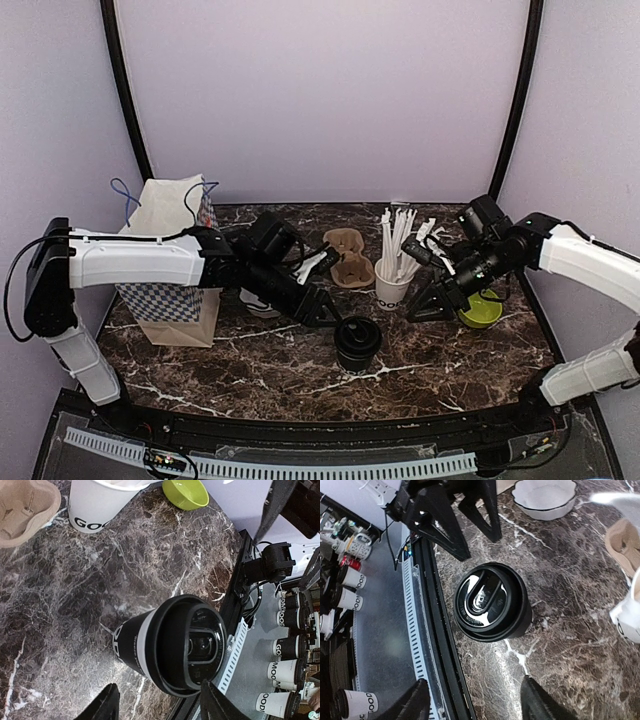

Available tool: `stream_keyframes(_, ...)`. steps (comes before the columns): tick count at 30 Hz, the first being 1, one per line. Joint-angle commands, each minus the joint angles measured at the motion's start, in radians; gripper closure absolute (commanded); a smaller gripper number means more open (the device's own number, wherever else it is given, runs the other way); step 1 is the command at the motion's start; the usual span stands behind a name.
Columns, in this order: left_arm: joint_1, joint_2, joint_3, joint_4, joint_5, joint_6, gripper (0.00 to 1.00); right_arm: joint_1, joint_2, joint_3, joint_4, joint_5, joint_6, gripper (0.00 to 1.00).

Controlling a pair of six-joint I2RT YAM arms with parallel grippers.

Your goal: Pack the takeout coffee

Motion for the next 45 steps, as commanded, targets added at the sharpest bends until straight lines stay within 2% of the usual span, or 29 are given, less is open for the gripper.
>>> stream_keyframes(1, -0.004, 0.028, 0.044, 0.006, 0.001, -0.025, 0.44, 0.007, -0.011, -0.044, 0.176, -0.089, 0.121, 0.59)
stream_keyframes(5, -0.004, 0.050, 0.049, 0.024, 0.017, -0.046, 0.44, 0.008, 0.024, -0.069, 0.229, -0.046, 0.192, 0.53)
stream_keyframes(11, -0.004, 0.080, 0.053, 0.058, 0.026, -0.052, 0.46, 0.010, 0.087, -0.097, 0.292, -0.018, 0.257, 0.66)
stream_keyframes(20, -0.003, 0.120, 0.035, 0.054, 0.008, -0.064, 0.57, 0.034, 0.160, -0.128, 0.337, -0.025, 0.277, 0.67)
stream_keyframes(29, -0.003, 0.165, 0.018, -0.035, -0.034, -0.075, 0.69, 0.055, 0.217, -0.109, 0.327, -0.021, 0.278, 0.67)
stream_keyframes(35, -0.003, 0.173, -0.034, -0.053, -0.056, -0.089, 0.72, 0.089, 0.238, -0.091, 0.308, -0.011, 0.260, 0.69)
stream_keyframes(40, -0.004, 0.194, -0.080, -0.012, 0.011, -0.103, 0.77, 0.093, 0.239, -0.081, 0.298, -0.039, 0.253, 0.69)
stream_keyframes(45, -0.005, 0.159, -0.132, 0.055, 0.084, -0.095, 0.77, 0.093, 0.263, -0.062, 0.295, -0.023, 0.272, 0.67)
